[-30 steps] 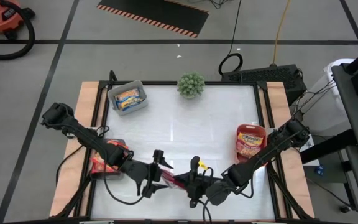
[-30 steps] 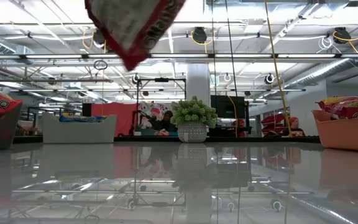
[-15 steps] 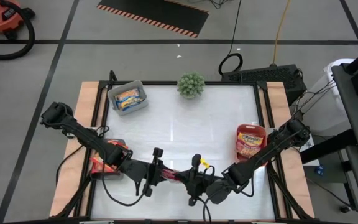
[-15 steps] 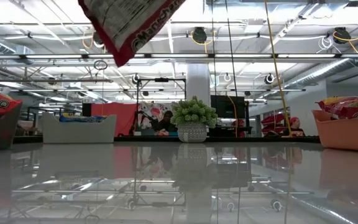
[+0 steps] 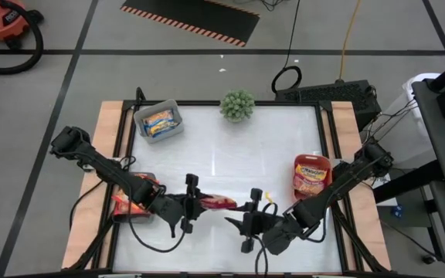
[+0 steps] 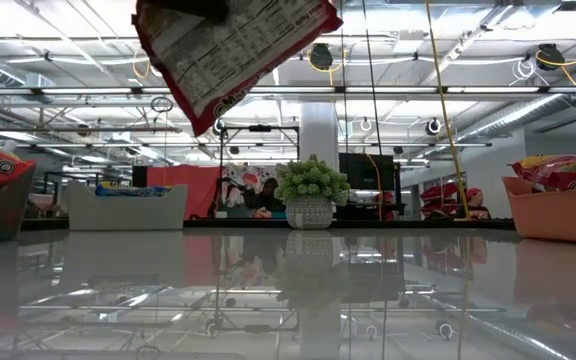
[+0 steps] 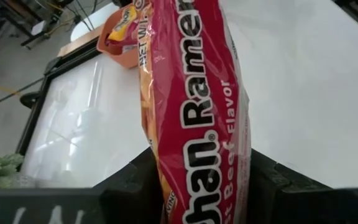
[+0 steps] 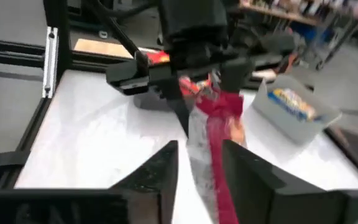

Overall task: Sort Maruchan noodles
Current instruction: Put the red bag into the orange bin

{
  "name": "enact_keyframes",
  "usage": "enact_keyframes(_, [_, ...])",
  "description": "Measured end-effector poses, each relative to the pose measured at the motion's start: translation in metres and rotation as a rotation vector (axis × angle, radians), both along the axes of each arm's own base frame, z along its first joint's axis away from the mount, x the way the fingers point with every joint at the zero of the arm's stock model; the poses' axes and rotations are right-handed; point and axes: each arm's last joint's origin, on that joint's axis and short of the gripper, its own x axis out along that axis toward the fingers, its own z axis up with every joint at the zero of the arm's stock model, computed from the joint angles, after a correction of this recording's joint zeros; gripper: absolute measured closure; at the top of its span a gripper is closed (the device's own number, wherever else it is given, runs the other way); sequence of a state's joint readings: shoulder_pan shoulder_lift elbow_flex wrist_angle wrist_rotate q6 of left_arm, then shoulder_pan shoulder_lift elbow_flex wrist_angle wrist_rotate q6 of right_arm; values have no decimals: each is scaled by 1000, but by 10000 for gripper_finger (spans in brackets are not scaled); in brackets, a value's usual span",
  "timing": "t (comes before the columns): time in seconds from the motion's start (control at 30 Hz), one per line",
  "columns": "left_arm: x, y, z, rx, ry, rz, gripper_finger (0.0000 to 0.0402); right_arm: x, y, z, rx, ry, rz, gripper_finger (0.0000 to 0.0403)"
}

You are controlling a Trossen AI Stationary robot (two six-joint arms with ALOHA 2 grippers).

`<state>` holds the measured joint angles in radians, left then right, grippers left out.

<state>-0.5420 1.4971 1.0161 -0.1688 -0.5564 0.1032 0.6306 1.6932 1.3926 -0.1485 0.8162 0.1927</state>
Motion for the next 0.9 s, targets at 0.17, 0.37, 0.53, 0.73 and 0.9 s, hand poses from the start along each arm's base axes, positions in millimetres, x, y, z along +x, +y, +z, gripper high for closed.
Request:
enact_keyframes(0.17, [-1, -1, 0, 23, 1, -16, 245, 3, -11, -4, 56, 25, -62, 236])
enact_keyframes(0.37, [0, -1, 0, 25, 0, -15, 244, 15, -14, -15, 59, 28, -82, 178])
enact_keyframes(0.53, [-1, -1, -1, 32, 11, -19, 244, 28, -24, -30, -1, 70, -108, 149])
enact_keyframes(0.73, [-1, -1, 0, 25, 8, -32, 243, 42, -33, -43, 26, 116, -72, 145])
enact_keyframes(0.9, [-1, -2, 0, 26, 10, -39, 243, 47, -37, -47, 97, 148, 5, 156])
